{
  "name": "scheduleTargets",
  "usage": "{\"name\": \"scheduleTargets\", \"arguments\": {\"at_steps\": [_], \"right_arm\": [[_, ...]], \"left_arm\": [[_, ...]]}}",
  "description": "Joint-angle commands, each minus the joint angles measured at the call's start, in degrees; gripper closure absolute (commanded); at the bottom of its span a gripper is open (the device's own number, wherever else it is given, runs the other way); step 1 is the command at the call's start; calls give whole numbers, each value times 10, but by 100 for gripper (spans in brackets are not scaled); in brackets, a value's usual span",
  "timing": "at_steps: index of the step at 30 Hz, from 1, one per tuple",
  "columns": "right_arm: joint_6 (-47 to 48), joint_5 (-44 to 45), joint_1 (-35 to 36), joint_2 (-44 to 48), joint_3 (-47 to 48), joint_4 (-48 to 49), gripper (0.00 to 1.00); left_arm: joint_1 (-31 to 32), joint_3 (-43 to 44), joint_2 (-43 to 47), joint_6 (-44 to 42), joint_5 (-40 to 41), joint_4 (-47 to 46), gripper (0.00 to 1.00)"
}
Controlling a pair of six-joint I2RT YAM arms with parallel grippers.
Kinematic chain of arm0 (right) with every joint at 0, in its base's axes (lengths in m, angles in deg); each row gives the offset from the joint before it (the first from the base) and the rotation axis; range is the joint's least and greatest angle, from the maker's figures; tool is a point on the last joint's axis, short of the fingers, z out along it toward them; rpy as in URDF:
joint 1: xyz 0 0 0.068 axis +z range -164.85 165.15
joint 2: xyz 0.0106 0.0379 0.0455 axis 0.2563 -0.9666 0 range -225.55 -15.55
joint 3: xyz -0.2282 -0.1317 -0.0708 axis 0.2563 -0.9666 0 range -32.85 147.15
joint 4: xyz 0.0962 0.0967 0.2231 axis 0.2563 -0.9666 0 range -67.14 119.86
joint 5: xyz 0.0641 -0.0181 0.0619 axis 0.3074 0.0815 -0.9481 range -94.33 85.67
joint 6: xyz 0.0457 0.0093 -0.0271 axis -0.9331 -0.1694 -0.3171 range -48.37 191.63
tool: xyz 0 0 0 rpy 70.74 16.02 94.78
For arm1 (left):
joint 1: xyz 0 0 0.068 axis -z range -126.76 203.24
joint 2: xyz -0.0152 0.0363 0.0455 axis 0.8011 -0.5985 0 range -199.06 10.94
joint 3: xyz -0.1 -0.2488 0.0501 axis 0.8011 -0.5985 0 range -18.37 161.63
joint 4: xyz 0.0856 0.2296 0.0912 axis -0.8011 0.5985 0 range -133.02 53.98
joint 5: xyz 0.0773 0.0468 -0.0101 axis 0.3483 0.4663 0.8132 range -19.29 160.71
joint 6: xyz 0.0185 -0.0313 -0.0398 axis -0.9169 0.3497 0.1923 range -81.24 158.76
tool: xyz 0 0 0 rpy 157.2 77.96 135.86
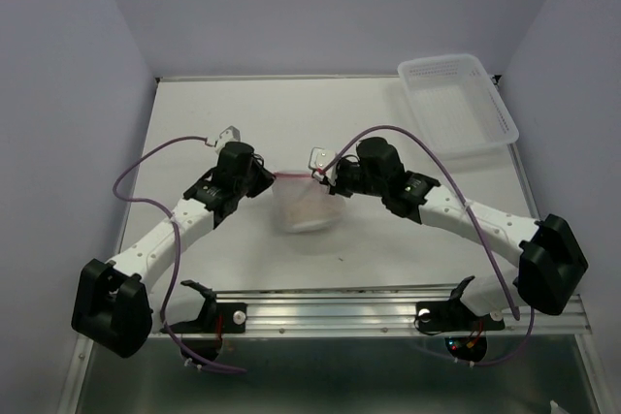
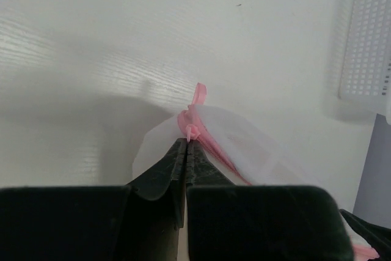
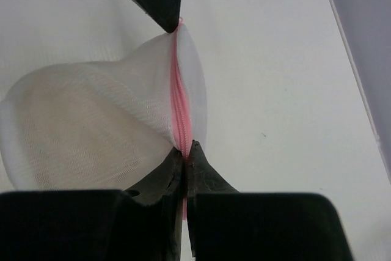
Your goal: Place the bra in the laundry bag and zip it closed
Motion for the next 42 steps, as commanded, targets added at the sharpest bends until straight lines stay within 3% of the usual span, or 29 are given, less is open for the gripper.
{"name": "scheduleTargets", "arguments": {"at_steps": [1,5,6,9,10,13,23,29,36,42], "right_arm": [[41,-19,4,51,-29,27,99],[45,-34,-1,80,-58,31,97],[42,-26,-1,82,-63,33,87],[27,-14,-1,73,-62,33,42],[14,-13,-1,67,-55,33,18],[-11,-30,-1,37,-29,33,0],[-72,-102,-1,-49,75,30,0],[-31,-100,4,-97,130,11,3],[-18,-103,10,-141,169,-20,19],[-44,-70,10,-167,189,3,40]], "left_arm": [[-34,-8,-6,-23,9,-36,100],[-60,-4,-26,-40,-1,-51,100],[-62,0,-28,-41,-12,-52,100],[-62,1,-18,-55,-36,-68,100],[-60,-5,-8,-62,-45,-80,100],[-61,-5,3,-66,-55,-79,100],[-35,37,42,12,-23,-16,100],[-5,53,73,15,-4,-9,100],[30,74,69,24,13,-10,100],[49,77,43,34,15,-13,100]]}}
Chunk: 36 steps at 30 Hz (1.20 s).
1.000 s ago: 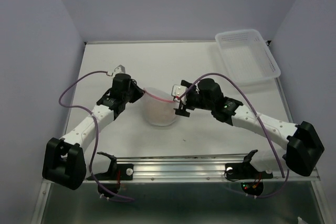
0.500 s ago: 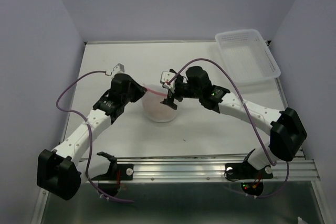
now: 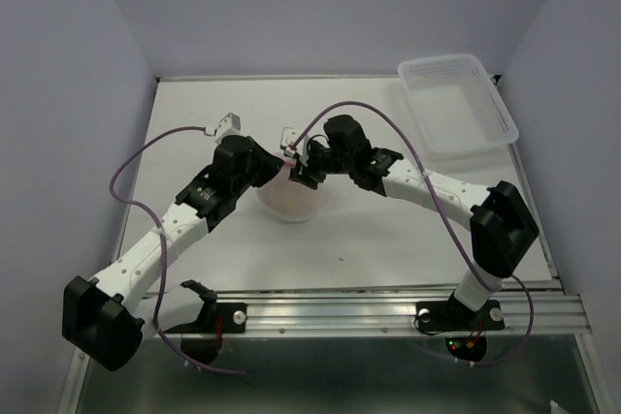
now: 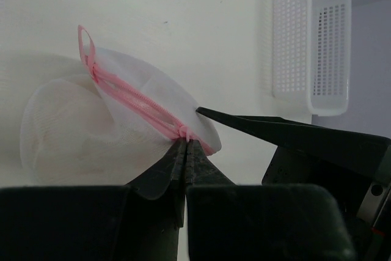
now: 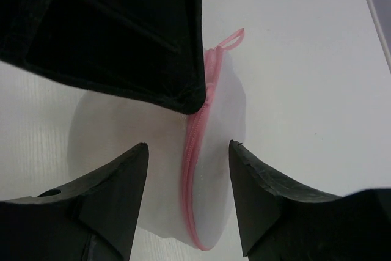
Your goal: Place the bra in the laundry bag and zip it closed
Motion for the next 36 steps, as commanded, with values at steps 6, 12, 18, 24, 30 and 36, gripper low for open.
{"name": "scheduleTargets", "arguments": {"at_steps": [6,12,18,24,30,36], "right_arm": [[-10,40,6,-25,38,51,53],[18,40,6,-14,17,63,93],[83,17,6,41,-51,75,99],[99,15,6,73,-97,89,99],[124,-8,6,111,-133,89,99],[120,-41,6,162,-176,105,92]], "left_arm": [[21,25,-27,16,10,-14,100],[23,18,-28,23,18,-8,100],[18,-1,-26,50,43,29,100],[-32,-49,2,60,9,8,100],[-77,-77,24,53,5,7,100],[-90,-98,-9,45,-19,-44,100]]}}
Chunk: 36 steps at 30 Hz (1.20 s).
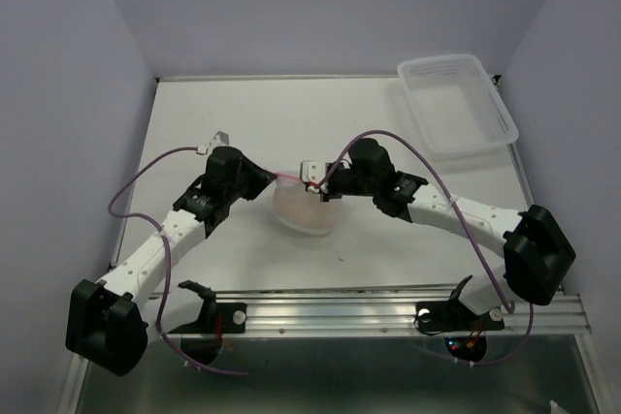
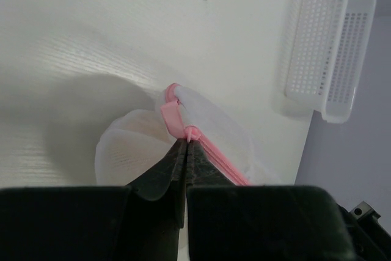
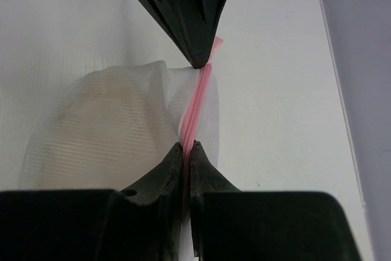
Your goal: Place the bra in the laundry bag and zip it closed
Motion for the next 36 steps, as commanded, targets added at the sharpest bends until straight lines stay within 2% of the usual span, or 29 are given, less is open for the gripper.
{"name": "scheduleTargets", "arguments": {"at_steps": [1,4,12,16,17,23,29,36], "right_arm": [[-1,-53,-1,65,-27,31,94],[-1,-72,-1,98,-46,34,98],[-10,-88,-1,148,-74,52,98],[-1,-44,-1,127,-68,52,97],[14,-13,-1,120,-64,53,94],[74,73,-22,54,-11,31,93],[107,62,-48,29,58,-9,90],[122,66,-53,-12,69,-28,84]], "left_arm": [[-21,-17,-30,-21,22,-46,100],[-20,-10,-53,-29,21,-61,100],[-22,18,-78,-48,55,-46,100],[-23,51,-85,-93,39,-69,100],[-23,69,-98,-117,30,-88,100],[-22,163,-186,-162,0,-120,100],[-26,243,-225,-195,-24,-151,100],[-27,214,-245,-252,-25,-259,100]]}}
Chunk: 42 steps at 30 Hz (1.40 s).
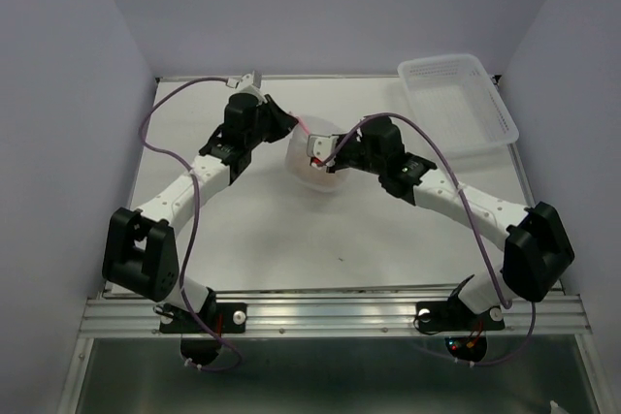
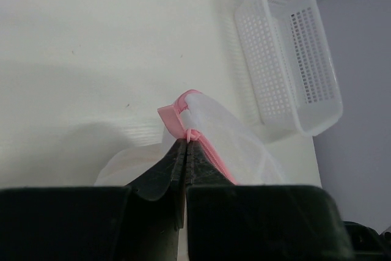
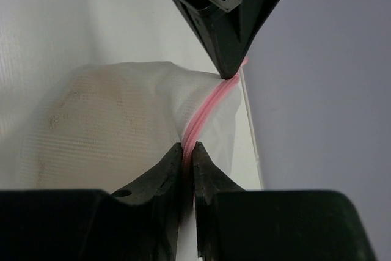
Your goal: Place the bra in the laundry bag and zip it closed
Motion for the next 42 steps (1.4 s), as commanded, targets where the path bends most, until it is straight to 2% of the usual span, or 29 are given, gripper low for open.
{"name": "scheduleTargets", "arguments": {"at_steps": [1,4,7,8,10,11,13,15,18,20,22,23,25,26,27,28,29,30,32,35,42], "right_arm": [[10,-9,2,-28,12,-22,84],[-12,3,2,-62,17,-41,78],[-52,-10,2,-80,22,-62,67],[-67,-33,2,-80,21,-78,54],[-81,-64,2,-73,19,-98,40],[-88,-101,2,-52,14,-102,26],[-95,-144,2,-25,-6,-99,16],[-103,-194,2,16,-19,-98,12],[-138,-210,2,49,-43,-64,2],[-192,-175,2,52,-49,-5,0],[-332,-39,2,38,-37,48,0],[-433,86,-4,25,-23,69,0],[-554,237,-19,-25,50,56,0],[-620,316,-33,-43,82,-13,0],[-709,314,-76,-79,144,-61,0],[-749,294,-100,-79,168,-104,0],[-821,217,-127,-109,183,-152,0],[-859,166,-179,-121,190,-159,0],[-933,34,-229,-158,187,-154,0],[-956,-34,-235,-212,211,-155,0],[-997,-118,-240,-293,251,-137,0]], "left_arm": [[-22,-9,-15,-66,58,-114,100],[-26,-24,-57,-89,53,-146,100],[-26,-42,-99,-89,41,-165,100],[-26,-49,-103,-86,36,-176,100],[-26,-66,-105,-82,18,-185,100],[-26,-73,-100,-78,8,-197,100],[-27,-98,-85,-73,15,-209,100],[-26,-116,-73,-69,19,-212,100],[-26,-131,-50,-76,18,-216,100],[-26,-135,-37,-81,19,-219,100],[-26,-139,-34,-88,18,-219,100],[-26,-141,-32,-88,16,-224,100],[-26,-144,-31,-92,9,-227,100],[-26,-145,-30,-93,3,-229,100],[-25,-144,-29,-96,0,-230,100],[-25,-145,-28,-98,-1,-231,100],[-25,-145,-25,-101,-9,-233,100],[-25,-145,-22,-103,-10,-233,100],[-24,-146,-17,-110,-13,-234,100],[-24,-146,-11,-117,-12,-234,100],[-24,-149,-18,-127,-24,-235,100]]}}
